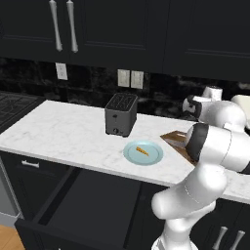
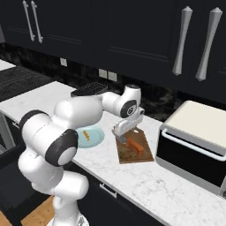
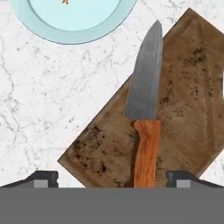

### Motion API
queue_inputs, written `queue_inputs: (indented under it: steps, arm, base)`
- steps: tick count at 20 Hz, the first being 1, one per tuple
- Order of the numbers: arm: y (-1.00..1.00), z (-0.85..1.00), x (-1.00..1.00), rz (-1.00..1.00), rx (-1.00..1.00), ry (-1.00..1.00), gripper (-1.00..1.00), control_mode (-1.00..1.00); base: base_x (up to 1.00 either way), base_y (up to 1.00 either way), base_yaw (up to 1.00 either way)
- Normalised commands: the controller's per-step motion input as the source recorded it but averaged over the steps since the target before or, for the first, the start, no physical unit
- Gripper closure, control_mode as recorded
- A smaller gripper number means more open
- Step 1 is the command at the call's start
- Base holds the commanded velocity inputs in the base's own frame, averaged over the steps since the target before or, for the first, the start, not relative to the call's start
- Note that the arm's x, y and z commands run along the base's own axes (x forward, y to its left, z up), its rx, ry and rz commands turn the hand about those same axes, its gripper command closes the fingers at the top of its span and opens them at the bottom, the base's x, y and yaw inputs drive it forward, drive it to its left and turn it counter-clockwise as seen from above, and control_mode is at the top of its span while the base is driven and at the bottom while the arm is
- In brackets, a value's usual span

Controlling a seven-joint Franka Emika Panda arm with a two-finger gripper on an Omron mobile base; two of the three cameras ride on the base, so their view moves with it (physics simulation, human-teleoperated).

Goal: Pick up the knife from the drawer and place it on the cutting board. Then place the meat from the plate to the cutting board.

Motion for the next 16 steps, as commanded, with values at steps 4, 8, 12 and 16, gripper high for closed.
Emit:
queue_inputs:
  steps: [4, 8, 12, 16]
  arm:
    - [0.98, 0.40, -0.29, 0.12, 0.06, 0.00, -1.00, -1.00]
    - [1.00, 0.00, -0.46, 0.00, 0.05, -0.01, -1.00, -1.00]
    - [1.00, 0.07, -0.54, -0.05, 0.06, -0.12, -1.00, -1.00]
    - [0.97, 0.37, -0.07, -0.02, 0.00, -0.06, -1.00, -1.00]
  base:
    - [0.00, 0.00, 0.00]
    - [0.00, 0.00, 0.00]
    - [0.00, 0.00, 0.00]
    - [0.00, 0.00, 0.00]
